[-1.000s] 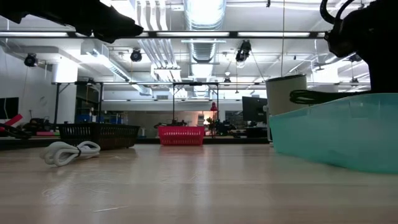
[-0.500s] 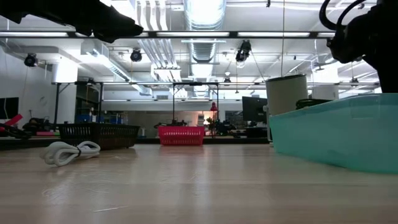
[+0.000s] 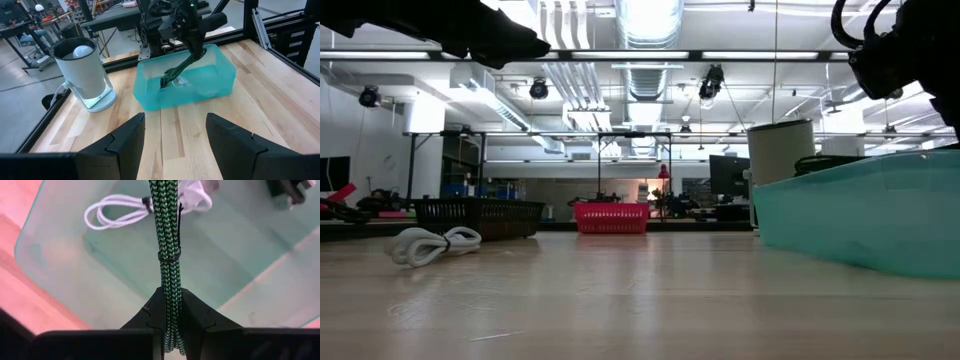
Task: Pick and place items into bin
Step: Put the green charger cable into the green bin
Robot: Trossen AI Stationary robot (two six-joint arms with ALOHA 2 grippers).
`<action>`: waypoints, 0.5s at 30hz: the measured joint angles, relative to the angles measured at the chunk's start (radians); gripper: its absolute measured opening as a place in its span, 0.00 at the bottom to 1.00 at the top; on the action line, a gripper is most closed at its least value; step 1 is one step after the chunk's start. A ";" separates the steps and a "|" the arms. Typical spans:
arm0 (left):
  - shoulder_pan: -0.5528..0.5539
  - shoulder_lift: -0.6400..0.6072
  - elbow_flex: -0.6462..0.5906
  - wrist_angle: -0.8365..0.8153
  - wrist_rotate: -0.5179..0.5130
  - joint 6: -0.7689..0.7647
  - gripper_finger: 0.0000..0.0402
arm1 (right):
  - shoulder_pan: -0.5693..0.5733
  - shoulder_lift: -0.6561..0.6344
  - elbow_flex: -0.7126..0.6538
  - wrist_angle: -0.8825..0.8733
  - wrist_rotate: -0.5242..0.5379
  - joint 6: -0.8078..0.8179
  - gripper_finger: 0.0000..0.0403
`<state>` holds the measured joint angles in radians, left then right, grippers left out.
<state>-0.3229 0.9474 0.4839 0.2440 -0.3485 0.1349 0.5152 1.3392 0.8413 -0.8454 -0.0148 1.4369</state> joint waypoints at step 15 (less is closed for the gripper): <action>0.000 -0.001 0.000 -0.010 0.000 0.000 0.48 | 0.000 0.000 0.000 0.019 -0.099 0.026 0.05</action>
<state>-0.3233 0.9466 0.4839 0.2344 -0.3483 0.1349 0.5152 1.3392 0.8413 -0.8265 -0.1135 1.4628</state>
